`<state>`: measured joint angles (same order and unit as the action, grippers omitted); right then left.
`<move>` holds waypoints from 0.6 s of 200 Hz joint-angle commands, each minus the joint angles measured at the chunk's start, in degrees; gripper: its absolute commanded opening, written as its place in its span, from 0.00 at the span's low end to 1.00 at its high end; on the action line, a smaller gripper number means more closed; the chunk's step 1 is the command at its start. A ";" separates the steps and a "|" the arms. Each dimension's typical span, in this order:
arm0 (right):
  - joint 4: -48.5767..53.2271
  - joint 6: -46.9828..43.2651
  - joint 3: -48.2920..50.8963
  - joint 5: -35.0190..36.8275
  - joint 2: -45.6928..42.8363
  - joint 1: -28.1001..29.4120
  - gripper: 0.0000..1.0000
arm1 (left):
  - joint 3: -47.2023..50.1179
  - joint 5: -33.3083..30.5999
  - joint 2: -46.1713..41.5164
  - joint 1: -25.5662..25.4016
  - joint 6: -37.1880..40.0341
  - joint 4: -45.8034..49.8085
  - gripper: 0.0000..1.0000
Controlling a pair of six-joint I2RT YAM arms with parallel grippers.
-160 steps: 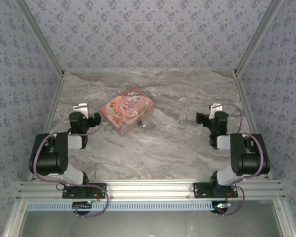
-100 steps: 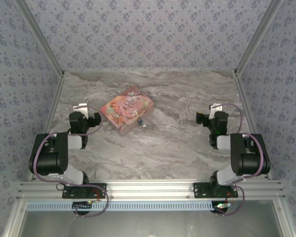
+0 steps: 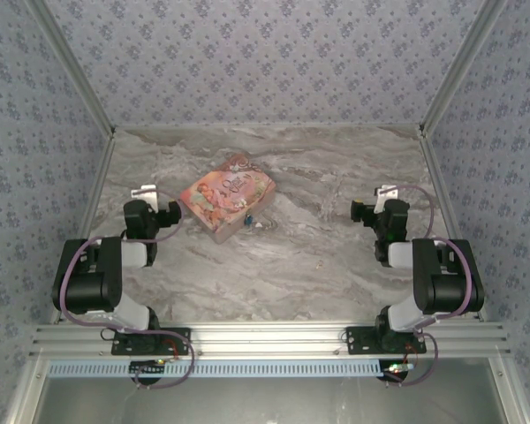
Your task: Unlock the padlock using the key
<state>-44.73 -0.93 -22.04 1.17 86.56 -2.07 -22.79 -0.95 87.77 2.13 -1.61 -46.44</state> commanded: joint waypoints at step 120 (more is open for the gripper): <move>70.14 22.40 -18.42 -3.72 -35.62 8.32 0.96 | -10.95 7.99 -34.86 -5.62 -21.63 36.85 0.99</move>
<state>5.26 12.80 -36.99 -0.03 52.82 3.88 -31.94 -0.25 56.77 -2.17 -13.06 -19.73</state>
